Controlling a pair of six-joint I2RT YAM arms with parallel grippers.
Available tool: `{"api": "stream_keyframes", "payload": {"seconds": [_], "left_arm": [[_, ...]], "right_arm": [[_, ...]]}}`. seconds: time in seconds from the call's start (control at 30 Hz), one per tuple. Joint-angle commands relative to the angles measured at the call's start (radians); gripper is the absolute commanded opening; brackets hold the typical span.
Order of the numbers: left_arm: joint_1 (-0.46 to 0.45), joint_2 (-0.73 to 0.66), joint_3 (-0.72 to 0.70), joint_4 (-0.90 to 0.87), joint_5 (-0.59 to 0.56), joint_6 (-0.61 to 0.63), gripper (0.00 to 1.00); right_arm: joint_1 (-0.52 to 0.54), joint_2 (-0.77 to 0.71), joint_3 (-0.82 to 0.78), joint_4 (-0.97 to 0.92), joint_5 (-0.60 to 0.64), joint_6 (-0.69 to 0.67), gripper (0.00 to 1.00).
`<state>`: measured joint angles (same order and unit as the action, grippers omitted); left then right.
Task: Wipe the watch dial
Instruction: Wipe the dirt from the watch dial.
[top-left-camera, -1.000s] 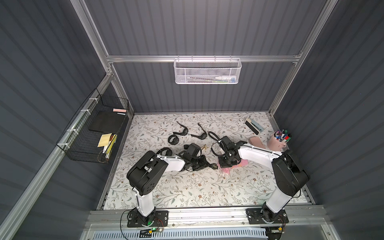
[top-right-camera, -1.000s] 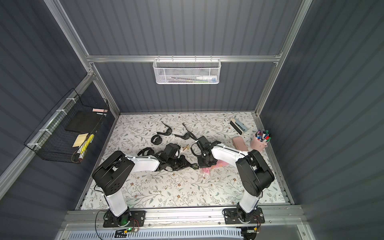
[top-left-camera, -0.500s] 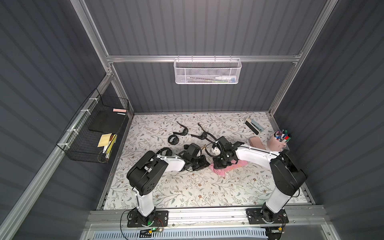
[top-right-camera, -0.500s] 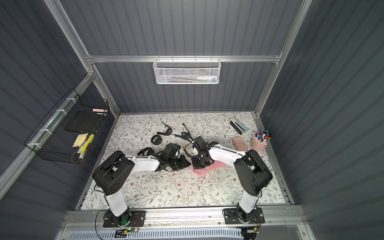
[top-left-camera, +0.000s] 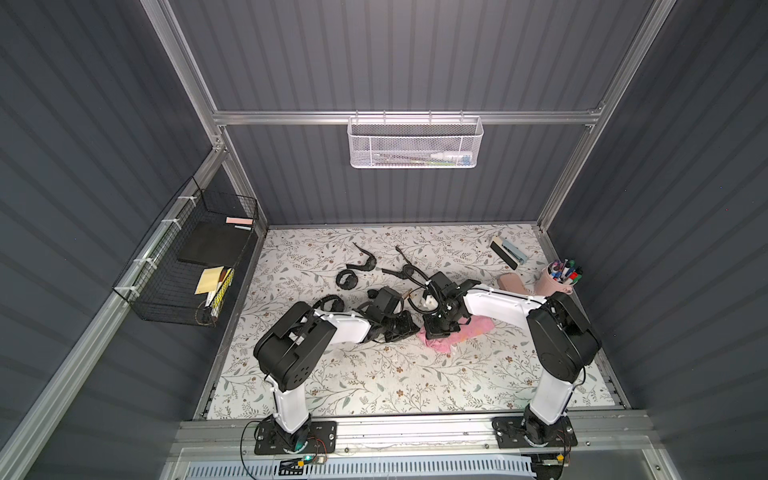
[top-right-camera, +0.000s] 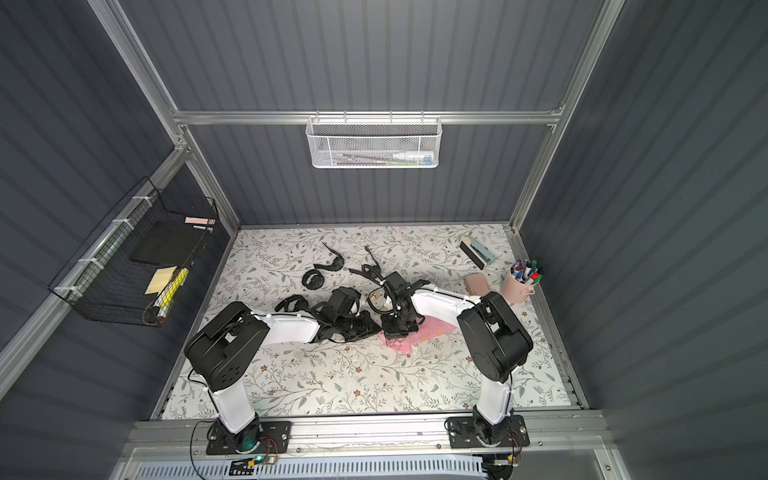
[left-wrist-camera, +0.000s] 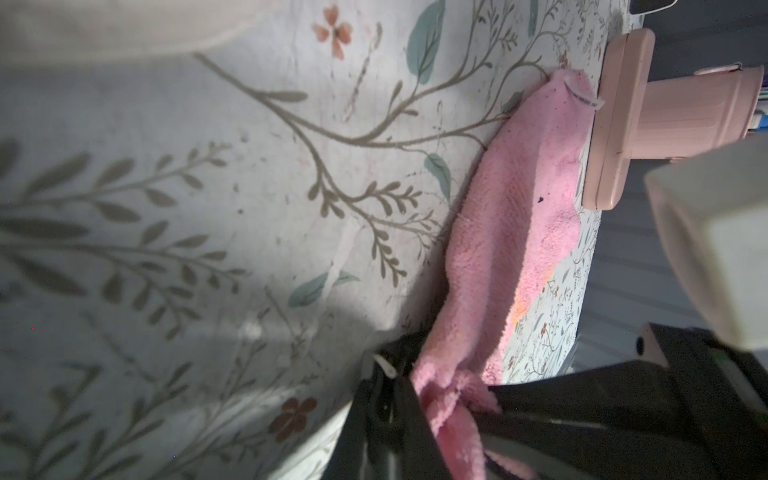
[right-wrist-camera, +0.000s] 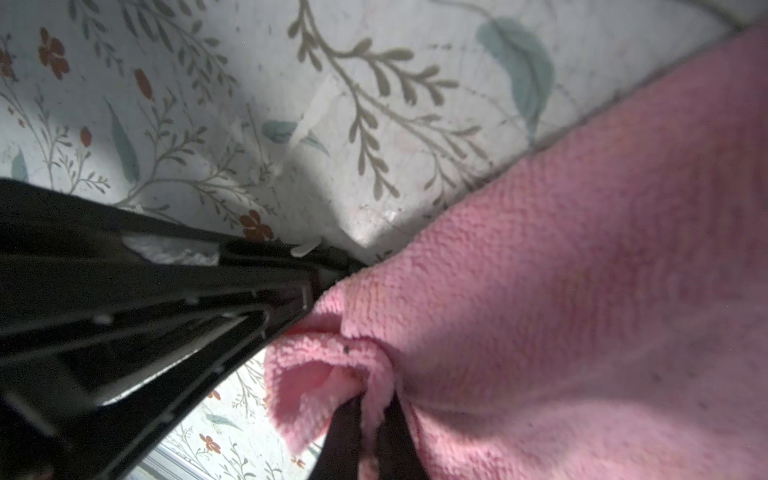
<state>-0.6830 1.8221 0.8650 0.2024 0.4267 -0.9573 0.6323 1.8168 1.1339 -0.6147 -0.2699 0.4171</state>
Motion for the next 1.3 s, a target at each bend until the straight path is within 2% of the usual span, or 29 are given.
{"api": "stream_keyframes", "payload": {"seconds": [0.0,0.37,0.53,0.63,0.77,1.0,1.17,1.27], "left_arm": [[-0.004,-0.022,0.015,-0.023,-0.011,0.026,0.15],[-0.012,-0.024,0.021,-0.027,-0.017,0.030,0.15],[-0.022,-0.027,0.032,-0.047,-0.029,0.041,0.15],[-0.024,-0.025,0.035,-0.052,-0.030,0.045,0.15],[-0.024,-0.021,0.040,-0.053,-0.028,0.048,0.15],[-0.024,-0.015,0.038,-0.049,-0.028,0.048,0.15],[-0.024,-0.015,0.038,-0.047,-0.026,0.048,0.14],[-0.024,-0.014,0.038,-0.047,-0.028,0.048,0.14]], "right_arm": [[-0.041,0.051,-0.023,-0.007,0.153,0.038,0.00],[-0.051,-0.052,-0.102,-0.007,0.339,0.069,0.00],[-0.060,-0.128,-0.111,-0.042,0.367,0.059,0.00],[-0.059,-0.194,-0.110,-0.032,0.304,0.038,0.00],[-0.046,-0.218,-0.097,0.054,0.105,-0.002,0.00],[0.001,-0.051,-0.007,0.043,-0.070,-0.068,0.00],[0.003,0.049,0.002,0.064,-0.098,-0.052,0.00],[-0.001,0.079,0.017,0.029,-0.004,-0.035,0.00]]}}
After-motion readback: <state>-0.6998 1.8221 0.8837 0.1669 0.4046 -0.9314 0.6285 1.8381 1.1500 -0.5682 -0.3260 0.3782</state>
